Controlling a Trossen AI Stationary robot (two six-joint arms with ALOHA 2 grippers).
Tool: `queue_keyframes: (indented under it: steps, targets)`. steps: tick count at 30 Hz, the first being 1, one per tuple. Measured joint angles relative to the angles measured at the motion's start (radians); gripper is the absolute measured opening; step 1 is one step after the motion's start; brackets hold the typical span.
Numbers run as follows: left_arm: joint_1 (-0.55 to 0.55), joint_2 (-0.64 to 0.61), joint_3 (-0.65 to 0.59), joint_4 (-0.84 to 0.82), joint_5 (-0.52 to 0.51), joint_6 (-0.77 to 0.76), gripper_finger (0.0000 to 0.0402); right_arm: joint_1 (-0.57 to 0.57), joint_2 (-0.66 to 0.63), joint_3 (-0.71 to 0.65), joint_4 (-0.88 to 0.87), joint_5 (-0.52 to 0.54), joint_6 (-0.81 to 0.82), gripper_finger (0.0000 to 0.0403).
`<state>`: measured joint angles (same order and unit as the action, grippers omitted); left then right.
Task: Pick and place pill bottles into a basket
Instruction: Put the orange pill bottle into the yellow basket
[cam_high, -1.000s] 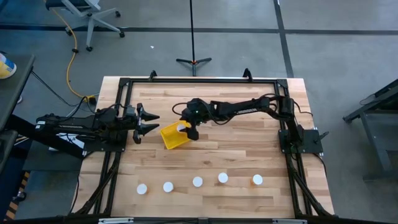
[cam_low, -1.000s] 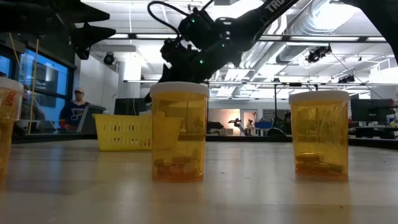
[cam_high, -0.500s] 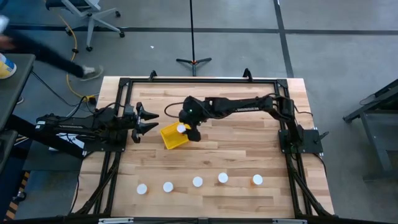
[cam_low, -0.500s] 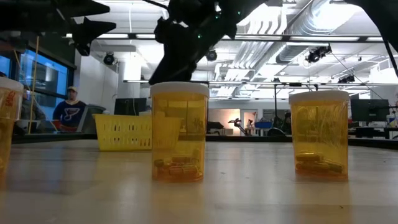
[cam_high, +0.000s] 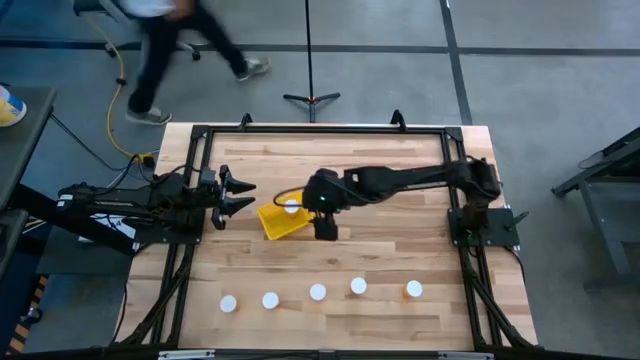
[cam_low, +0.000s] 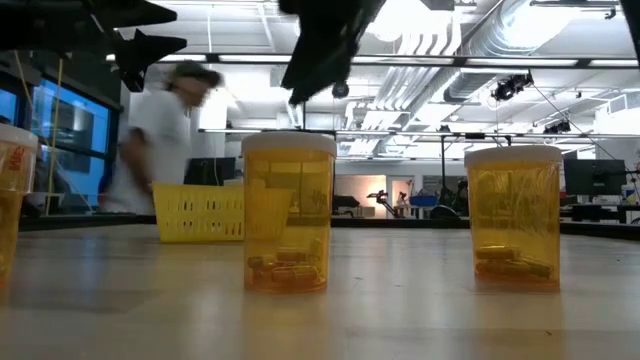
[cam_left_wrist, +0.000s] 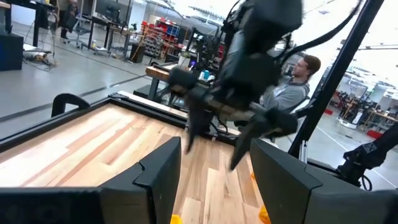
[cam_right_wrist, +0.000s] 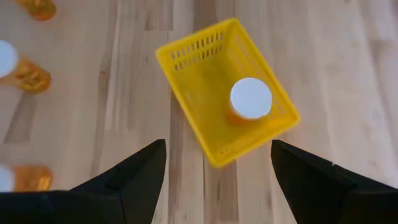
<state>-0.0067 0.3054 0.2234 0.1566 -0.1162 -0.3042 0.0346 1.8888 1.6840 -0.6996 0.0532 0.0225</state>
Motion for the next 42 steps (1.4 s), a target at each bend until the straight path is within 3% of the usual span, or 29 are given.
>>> queue_keyframes:
  steps: [5,10,17,29,36,42]
  targets:
    - [0.000,0.000,0.000,-0.001,0.007,-0.001,0.0227,0.075,-0.069,0.001,-0.136,0.192,0.037,0.0281]
    - [0.000,0.000,0.000,-0.001,0.010,-0.001,0.0227,0.156,-0.122,0.000,-0.333,0.397,0.196,0.0281]
    - [0.000,0.000,0.000,-0.001,0.010,-0.001,0.0227,0.282,-0.236,-0.125,-0.339,0.427,0.284,0.0281]
    - [0.000,0.000,0.000,-0.001,0.013,0.008,0.0227,0.421,-0.617,-0.586,-0.295,0.457,0.719,0.0281]
    - [0.000,0.000,0.000,0.005,0.013,0.010,0.0227,0.591,-0.738,-0.726,-0.105,0.552,0.646,0.0281]
    - [0.000,0.000,0.000,0.004,0.013,0.010,0.0227,0.723,-0.745,-0.753,-0.104,0.655,0.703,0.0281]
